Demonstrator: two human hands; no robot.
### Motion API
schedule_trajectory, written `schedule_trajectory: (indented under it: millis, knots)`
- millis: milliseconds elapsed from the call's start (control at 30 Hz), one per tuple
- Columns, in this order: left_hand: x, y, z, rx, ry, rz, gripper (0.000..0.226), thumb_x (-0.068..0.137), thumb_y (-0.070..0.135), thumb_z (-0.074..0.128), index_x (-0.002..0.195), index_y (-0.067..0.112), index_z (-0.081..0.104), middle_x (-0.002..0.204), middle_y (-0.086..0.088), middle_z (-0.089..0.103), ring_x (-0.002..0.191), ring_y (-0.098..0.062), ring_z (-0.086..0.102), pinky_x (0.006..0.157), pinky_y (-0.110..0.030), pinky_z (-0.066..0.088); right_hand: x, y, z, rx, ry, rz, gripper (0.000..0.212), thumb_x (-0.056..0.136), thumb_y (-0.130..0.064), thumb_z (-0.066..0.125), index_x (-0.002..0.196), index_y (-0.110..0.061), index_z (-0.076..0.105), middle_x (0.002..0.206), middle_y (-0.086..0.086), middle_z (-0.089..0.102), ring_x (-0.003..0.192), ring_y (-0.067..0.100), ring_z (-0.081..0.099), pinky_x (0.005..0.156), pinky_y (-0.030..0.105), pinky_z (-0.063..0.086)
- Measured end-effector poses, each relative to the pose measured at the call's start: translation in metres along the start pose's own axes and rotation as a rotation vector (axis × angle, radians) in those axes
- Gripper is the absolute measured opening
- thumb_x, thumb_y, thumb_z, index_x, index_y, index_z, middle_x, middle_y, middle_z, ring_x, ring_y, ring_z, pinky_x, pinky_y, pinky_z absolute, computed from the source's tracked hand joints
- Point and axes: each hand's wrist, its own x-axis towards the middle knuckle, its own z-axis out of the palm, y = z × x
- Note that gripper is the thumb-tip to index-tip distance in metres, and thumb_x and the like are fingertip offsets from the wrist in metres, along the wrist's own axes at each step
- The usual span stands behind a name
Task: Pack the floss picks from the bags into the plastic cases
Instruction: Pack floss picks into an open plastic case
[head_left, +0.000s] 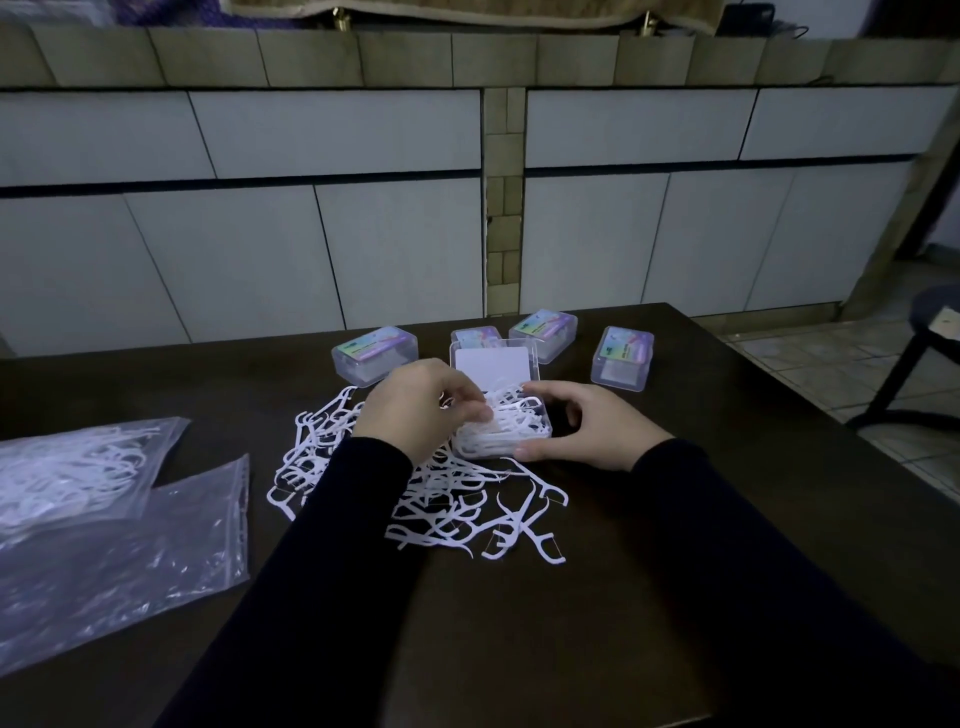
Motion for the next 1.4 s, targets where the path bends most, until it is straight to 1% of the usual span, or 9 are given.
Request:
schedule_trajectory:
  millis: [167, 333, 533, 667, 900, 967, 1100, 1267, 1400]
  knots:
    - [-0.005, -0.014, -0.015, -0.051, -0.103, -0.079, 0.02, 0.078, 0.042, 0.073, 0.095, 0.034, 0.068, 0.088, 0.016, 0.062, 0.09, -0.003, 0.057, 0.081, -0.025, 0.046, 0.001, 0.0, 0.0, -0.003, -0.001, 0.004, 0.079, 0.071, -0.047, 0.079, 0.14, -0.039, 0.041, 0.145, -0.006, 0.042, 0.111, 0.004, 0.036, 0.096, 0.029, 0.038]
    - [-0.002, -0.013, -0.003, -0.042, -0.078, -0.068, 0.007, 0.081, 0.036, 0.073, 0.086, 0.034, 0.069, 0.091, 0.014, 0.065, 0.088, -0.003, 0.057, 0.078, -0.024, 0.044, 0.001, 0.0, 0.0, -0.005, -0.005, 0.003, 0.08, 0.072, -0.046, 0.079, 0.141, -0.039, 0.04, 0.145, -0.006, 0.043, 0.109, 0.004, 0.036, 0.093, 0.027, 0.037]
    - [-0.002, -0.018, -0.003, -0.09, 0.018, -0.142, 0.032, 0.09, 0.028, 0.064, 0.121, 0.027, 0.062, 0.097, 0.011, 0.061, 0.097, -0.006, 0.057, 0.084, -0.022, 0.043, 0.001, 0.0, 0.0, 0.0, -0.006, -0.002, 0.079, 0.074, -0.045, 0.078, 0.142, -0.037, 0.039, 0.145, -0.006, 0.043, 0.108, 0.002, 0.036, 0.092, 0.025, 0.036]
    - [-0.002, -0.019, 0.001, -0.032, 0.024, -0.169, 0.02, 0.093, 0.024, 0.059, 0.111, 0.024, 0.068, 0.107, 0.008, 0.067, 0.096, -0.006, 0.055, 0.083, -0.021, 0.04, 0.002, 0.0, 0.001, -0.008, -0.002, -0.001, 0.08, 0.072, -0.047, 0.078, 0.142, -0.037, 0.04, 0.146, -0.006, 0.042, 0.11, 0.003, 0.035, 0.095, 0.027, 0.036]
    - [0.003, -0.016, 0.001, 0.026, -0.003, -0.127, 0.014, 0.09, 0.031, 0.063, 0.101, 0.027, 0.072, 0.102, 0.009, 0.069, 0.094, -0.008, 0.06, 0.085, -0.027, 0.048, 0.002, 0.002, 0.0, -0.012, -0.003, -0.017, 0.077, 0.075, -0.042, 0.078, 0.142, -0.036, 0.04, 0.144, -0.007, 0.045, 0.108, 0.003, 0.037, 0.095, 0.027, 0.037]
    - [0.004, -0.015, 0.002, 0.039, -0.038, -0.142, 0.019, 0.089, 0.035, 0.064, 0.104, 0.028, 0.072, 0.107, 0.008, 0.069, 0.097, -0.009, 0.059, 0.089, -0.031, 0.049, 0.003, 0.003, 0.0, -0.012, -0.001, -0.026, 0.078, 0.075, -0.042, 0.078, 0.143, -0.035, 0.04, 0.143, -0.008, 0.045, 0.107, 0.002, 0.037, 0.093, 0.026, 0.037]
    - [0.001, -0.005, 0.004, 0.028, 0.121, -0.023, 0.035, 0.09, 0.042, 0.059, 0.122, 0.028, 0.063, 0.12, 0.007, 0.064, 0.104, -0.007, 0.057, 0.092, -0.03, 0.049, 0.004, 0.004, 0.001, -0.02, -0.005, -0.028, 0.076, 0.077, -0.041, 0.077, 0.143, -0.036, 0.039, 0.141, -0.008, 0.046, 0.107, 0.003, 0.038, 0.092, 0.025, 0.037]
    - [-0.004, 0.021, 0.012, 0.076, -0.133, 0.031, 0.091, 0.067, 0.074, 0.062, 0.144, 0.033, 0.037, 0.144, 0.009, 0.044, 0.132, -0.011, 0.033, 0.105, -0.035, 0.037, 0.005, 0.008, 0.0, -0.021, -0.001, -0.06, 0.07, 0.081, -0.034, 0.074, 0.143, -0.034, 0.04, 0.144, -0.008, 0.045, 0.119, 0.004, 0.04, 0.101, 0.03, 0.037]
    - [-0.002, 0.021, 0.016, 0.179, -0.123, 0.043, 0.082, 0.073, 0.07, 0.061, 0.143, 0.033, 0.04, 0.141, 0.008, 0.048, 0.129, -0.012, 0.036, 0.104, -0.035, 0.038, 0.006, 0.009, 0.0, -0.018, -0.005, -0.058, 0.072, 0.078, -0.035, 0.076, 0.142, -0.034, 0.042, 0.142, -0.007, 0.048, 0.109, 0.003, 0.042, 0.094, 0.028, 0.038]
